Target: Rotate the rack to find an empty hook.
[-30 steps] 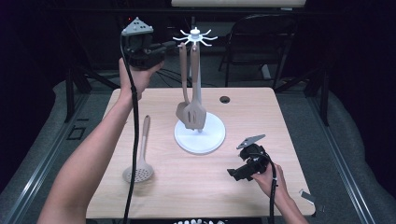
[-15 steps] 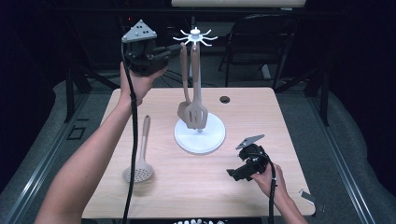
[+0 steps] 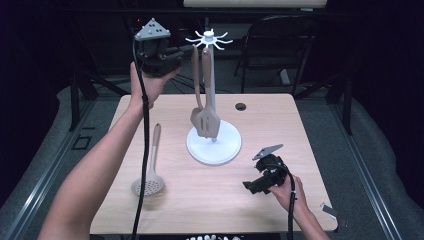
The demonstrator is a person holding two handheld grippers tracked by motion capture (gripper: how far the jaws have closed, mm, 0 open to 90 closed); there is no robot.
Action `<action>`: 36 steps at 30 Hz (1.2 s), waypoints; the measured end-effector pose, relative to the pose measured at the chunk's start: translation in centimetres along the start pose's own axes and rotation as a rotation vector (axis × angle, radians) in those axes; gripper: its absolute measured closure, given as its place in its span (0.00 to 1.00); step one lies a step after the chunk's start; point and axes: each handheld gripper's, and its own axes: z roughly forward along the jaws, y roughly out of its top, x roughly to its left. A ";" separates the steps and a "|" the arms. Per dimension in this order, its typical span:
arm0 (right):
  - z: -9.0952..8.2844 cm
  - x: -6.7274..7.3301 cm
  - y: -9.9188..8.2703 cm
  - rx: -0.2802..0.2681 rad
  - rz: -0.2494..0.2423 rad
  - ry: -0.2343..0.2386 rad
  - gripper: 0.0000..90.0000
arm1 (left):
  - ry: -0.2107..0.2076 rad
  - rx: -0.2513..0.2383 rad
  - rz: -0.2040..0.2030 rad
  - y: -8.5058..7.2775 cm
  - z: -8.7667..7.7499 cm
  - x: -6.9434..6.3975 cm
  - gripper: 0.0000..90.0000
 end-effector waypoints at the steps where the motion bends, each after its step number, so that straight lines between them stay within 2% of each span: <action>1: 0.0 0.0 0.0 0.000 0.001 0.001 0.04 | 0.005 0.003 0.001 0.0 0.1 0.1 1.00; 15: 0.0 0.0 0.0 0.003 0.005 0.007 0.04 | 0.033 0.019 -0.012 0.0 0.6 1.0 1.00; 28: 0.1 0.0 0.0 0.006 0.005 0.014 0.04 | 0.063 0.022 -0.045 0.1 1.5 2.1 1.00; 34: 0.0 0.0 0.0 0.009 0.001 0.015 0.04 | 0.047 0.004 -0.050 -0.3 0.8 1.8 1.00; 36: 0.1 0.0 -0.1 0.000 0.000 0.012 0.04 | 0.034 -0.007 -0.031 -0.6 -0.1 1.2 1.00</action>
